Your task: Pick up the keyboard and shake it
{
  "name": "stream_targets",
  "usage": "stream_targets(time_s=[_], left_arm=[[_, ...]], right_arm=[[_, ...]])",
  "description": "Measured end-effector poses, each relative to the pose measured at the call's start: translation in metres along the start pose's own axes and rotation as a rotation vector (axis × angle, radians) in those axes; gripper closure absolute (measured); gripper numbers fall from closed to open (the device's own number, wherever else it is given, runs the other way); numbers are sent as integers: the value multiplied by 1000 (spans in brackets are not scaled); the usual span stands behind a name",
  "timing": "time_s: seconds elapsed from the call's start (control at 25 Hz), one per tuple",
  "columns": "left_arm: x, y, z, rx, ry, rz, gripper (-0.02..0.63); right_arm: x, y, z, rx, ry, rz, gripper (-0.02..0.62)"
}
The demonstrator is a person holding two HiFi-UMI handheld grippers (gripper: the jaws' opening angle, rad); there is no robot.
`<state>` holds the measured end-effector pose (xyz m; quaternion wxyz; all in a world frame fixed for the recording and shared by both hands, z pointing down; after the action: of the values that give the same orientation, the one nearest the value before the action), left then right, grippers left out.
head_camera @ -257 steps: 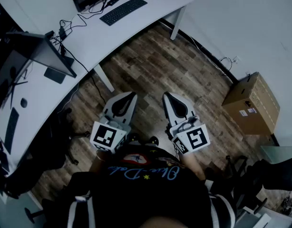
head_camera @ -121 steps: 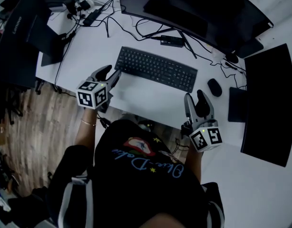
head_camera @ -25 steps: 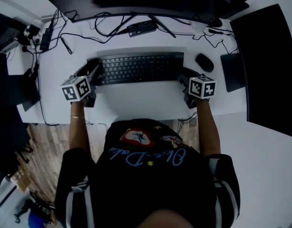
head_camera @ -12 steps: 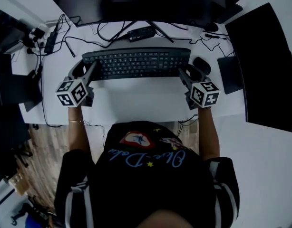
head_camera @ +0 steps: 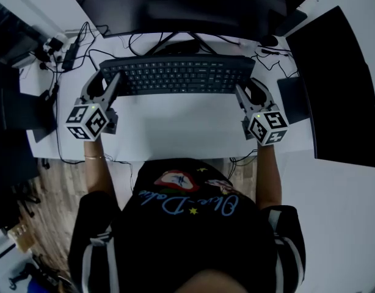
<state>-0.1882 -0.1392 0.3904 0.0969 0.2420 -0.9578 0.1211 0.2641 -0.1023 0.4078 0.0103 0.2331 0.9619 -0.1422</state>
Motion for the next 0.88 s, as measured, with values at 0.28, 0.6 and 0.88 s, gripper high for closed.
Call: stream_targets(time_s=[0.28, 0.6, 0.88], left_arm=[[-7, 12, 26, -94, -24, -7, 380], [-17, 23, 53, -200, -100, -31, 380], [-31, 33, 64, -269, -134, -47, 380]], right_arm=[[8, 12, 39, -86, 132, -12, 448], [14, 26, 68, -213, 226, -23, 448], [15, 45, 79, -291, 283, -42, 454]])
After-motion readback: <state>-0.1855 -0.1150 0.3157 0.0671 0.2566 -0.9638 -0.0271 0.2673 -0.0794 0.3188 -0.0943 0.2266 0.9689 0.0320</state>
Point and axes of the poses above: the fingertips, and each gripper's own axes: y backward along the fingers, x to its left, z out of its top, the point moved 8 cm from there along y, backward along the fingers, and after that the axes turned 2 degrees about -x, right-handed, at the moved point
